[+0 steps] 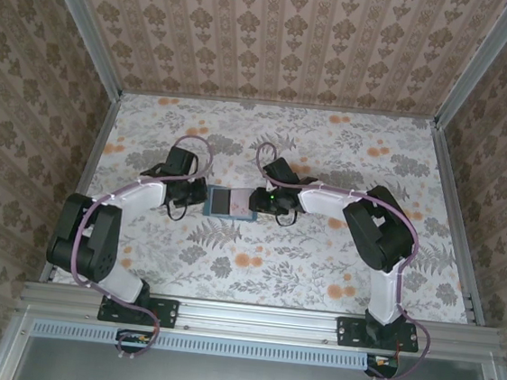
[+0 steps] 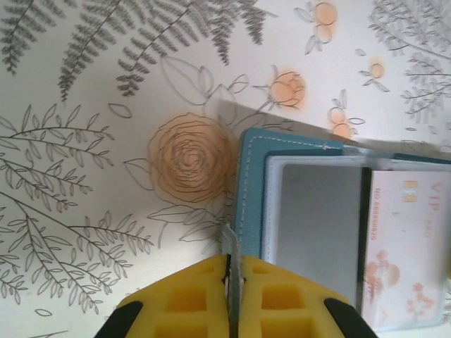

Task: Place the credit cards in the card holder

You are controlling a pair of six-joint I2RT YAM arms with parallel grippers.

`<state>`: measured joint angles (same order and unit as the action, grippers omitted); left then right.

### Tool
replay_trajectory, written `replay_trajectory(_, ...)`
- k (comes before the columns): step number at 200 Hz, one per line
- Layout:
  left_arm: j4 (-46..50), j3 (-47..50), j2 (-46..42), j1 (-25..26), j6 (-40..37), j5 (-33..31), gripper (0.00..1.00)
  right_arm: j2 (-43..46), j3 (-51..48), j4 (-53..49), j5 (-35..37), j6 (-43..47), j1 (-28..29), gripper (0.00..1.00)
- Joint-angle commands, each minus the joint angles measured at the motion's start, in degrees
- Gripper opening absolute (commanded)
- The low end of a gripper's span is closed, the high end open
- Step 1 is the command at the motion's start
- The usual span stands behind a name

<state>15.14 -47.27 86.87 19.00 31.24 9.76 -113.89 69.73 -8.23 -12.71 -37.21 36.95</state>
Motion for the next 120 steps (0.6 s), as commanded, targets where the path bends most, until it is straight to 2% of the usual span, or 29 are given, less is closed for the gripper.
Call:
replay_trajectory(1, 3.0, -3.2, -3.1, 1.7, -0.9, 1.5, 0.08, -3.3, -0.3, 5.2, -5.5, -2.2, 0.5, 0.34)
replay_trajectory(65, 2.8, -7.6, -2.4, 6.8, 1.8, 3.1, 0.09, -4.7, 1.5, 8.0, -10.5, -3.4, 0.8, 0.34)
replay_trajectory(71, 2.4, -8.0, -1.9, 8.9, 2.2, 3.4, 0.1, -4.9, 1.6, 8.2, -10.7, -3.5, 0.9, 0.34)
replay_trajectory(120, -0.4, -10.6, 2.8, 14.1, 4.6, 4.2, 0.11, -5.7, 2.6, 7.4, -10.5, -3.3, 1.2, 0.35)
